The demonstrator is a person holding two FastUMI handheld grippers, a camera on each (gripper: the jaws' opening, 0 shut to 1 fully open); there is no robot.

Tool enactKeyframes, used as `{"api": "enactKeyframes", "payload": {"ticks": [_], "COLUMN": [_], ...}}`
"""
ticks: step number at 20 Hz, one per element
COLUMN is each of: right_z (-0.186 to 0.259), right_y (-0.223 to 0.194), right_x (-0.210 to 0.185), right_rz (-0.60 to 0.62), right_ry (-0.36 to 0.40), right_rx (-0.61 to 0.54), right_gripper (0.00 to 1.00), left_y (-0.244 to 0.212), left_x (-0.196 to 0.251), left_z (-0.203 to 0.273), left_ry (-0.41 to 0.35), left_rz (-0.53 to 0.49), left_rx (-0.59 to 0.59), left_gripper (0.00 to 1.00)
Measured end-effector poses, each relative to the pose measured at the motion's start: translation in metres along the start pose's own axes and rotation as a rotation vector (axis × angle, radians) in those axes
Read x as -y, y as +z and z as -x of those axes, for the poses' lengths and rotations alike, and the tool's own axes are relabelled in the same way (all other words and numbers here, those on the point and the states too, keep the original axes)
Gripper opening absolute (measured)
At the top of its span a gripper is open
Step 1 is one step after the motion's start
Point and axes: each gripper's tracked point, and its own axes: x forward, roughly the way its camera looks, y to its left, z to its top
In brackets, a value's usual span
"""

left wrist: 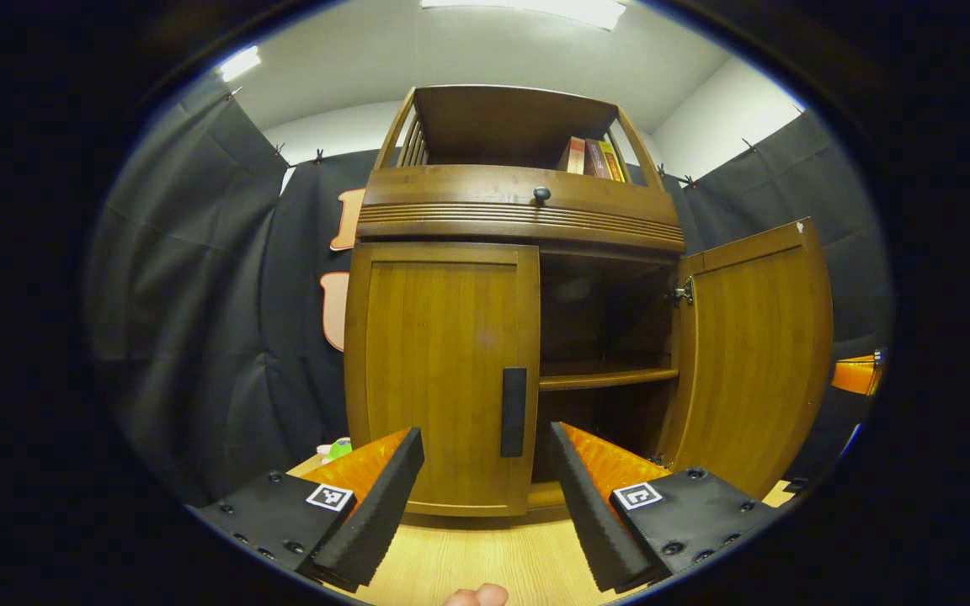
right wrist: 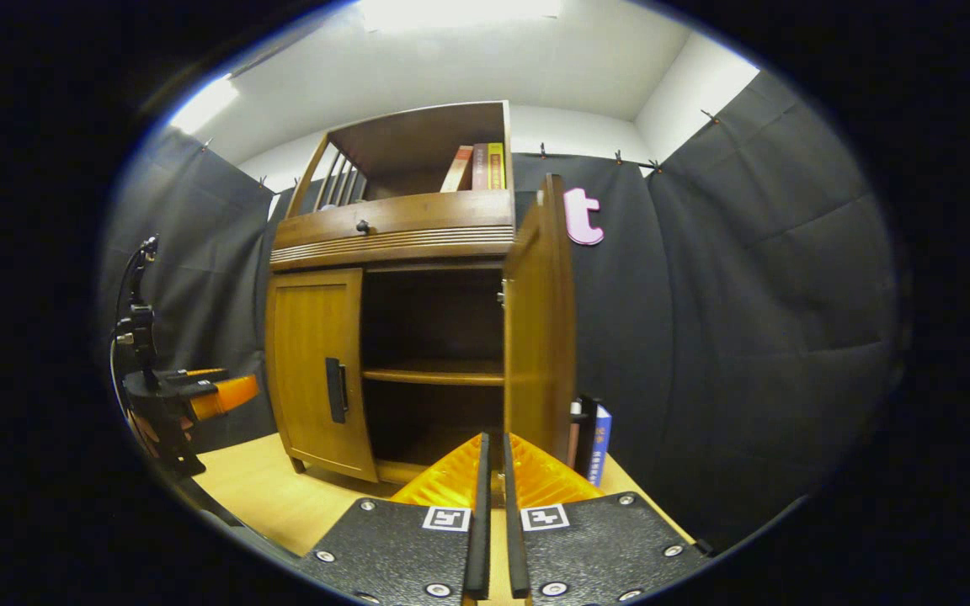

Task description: Open the right door of the double-door shoe cabinet with the right hand, and open the left door with the left hand.

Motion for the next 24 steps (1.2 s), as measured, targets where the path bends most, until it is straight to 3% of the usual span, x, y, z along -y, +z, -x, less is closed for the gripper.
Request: {"api": "enactKeyframes", "payload": {"ticks": [1, 8, 15, 19, 24], "right_z": [-0.006, -0.021, -0.015, -0.012, -0.008], "right_y": [0.0, -0.029, -0.024, -0.021, -0.025], "right_x": [-0.012, -0.03, -0.04, -0.042, -0.023], "right_rz": [-0.019, -0.036, -0.074, -0.101, -0.088], "right_ry": [0.022, 0.026, 0.059, 0.067, 0.018], "right_rx": [0.009, -0.053, -0.057, -0.051, -0.063], "right_gripper": [0.1, 0.93, 0.92, 0.92, 0.93], "left_y": [0.0, 0.002, -0.009, -0.042, -0.059], "left_x": [0.001, -0.002, 0.025, 0.029, 0.027], "left_z": [-0.001, -0.024, -0.114, -0.164, -0.205], "left_ry": [-0.001, 0.006, -0.071, -0.048, -0.046], "left_rz": [0.007, -0.014, 0.022, -0.037, -0.038], "left_rx": [0.0, 0.006, -0.016, -0.054, -0.066], "left_gripper": [0.97, 0.96, 0.95, 0.95, 0.95]}}
